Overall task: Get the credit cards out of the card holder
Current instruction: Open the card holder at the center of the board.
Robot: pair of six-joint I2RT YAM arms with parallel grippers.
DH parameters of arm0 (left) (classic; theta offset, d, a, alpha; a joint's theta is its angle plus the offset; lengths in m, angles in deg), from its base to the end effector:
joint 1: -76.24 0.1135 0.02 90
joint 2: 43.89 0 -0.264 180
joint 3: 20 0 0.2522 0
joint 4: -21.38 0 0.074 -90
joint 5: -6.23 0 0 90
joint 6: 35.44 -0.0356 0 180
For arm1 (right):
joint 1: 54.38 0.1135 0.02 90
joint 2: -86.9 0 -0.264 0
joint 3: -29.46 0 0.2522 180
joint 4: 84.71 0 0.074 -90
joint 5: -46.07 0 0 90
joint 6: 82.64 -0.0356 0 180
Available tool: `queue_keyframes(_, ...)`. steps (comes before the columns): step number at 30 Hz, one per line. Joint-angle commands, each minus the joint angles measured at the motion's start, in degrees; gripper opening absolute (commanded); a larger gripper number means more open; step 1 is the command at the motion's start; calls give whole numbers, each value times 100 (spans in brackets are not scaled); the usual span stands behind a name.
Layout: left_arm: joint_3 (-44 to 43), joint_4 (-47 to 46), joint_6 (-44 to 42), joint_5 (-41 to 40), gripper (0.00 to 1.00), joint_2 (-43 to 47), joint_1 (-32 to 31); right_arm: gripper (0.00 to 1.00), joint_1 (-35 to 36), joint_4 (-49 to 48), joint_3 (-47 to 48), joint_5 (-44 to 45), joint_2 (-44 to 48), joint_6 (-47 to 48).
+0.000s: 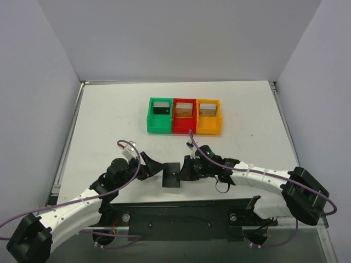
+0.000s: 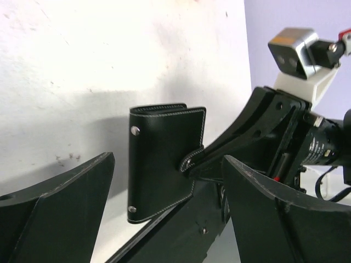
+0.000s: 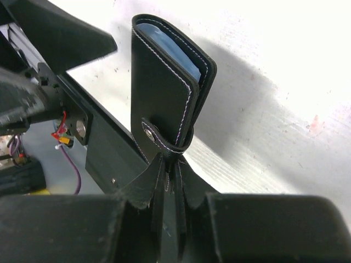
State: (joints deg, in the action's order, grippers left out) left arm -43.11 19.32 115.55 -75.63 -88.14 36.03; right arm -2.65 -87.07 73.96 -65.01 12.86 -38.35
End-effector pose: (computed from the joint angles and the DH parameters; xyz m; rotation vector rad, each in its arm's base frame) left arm 0.1261 -0.1132 0.1711 -0.2783 2.1172 -1.2701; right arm 0.1523 0.2138 0.1940 -0.3850 2.3027 1.3493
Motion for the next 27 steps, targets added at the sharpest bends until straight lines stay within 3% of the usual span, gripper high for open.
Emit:
queue_keyframes(1, 64, 253, -61, 134, 91, 416, 346, 0, -57, 302, 195, -186, 258, 238)
queue_keyframes(6, 3, 351, -184, 504, 92, 260, 698, 0, -66, 259, 169, -291, 381, 230)
queue_keyframes(14, 38, -957, -88, 1320, 92, -619, 663, 0, -49, 320, 362, -449, 522, 247)
queue_keyframes(20, 82, -1740, 53, 1559, 91, -620, 523, 0, -40, 399, 520, -511, 531, 282)
queue_keyframes(27, 73, -2049, 71, 1752, 82, -655, 479, 0, -13, 338, 591, -625, 522, 300)
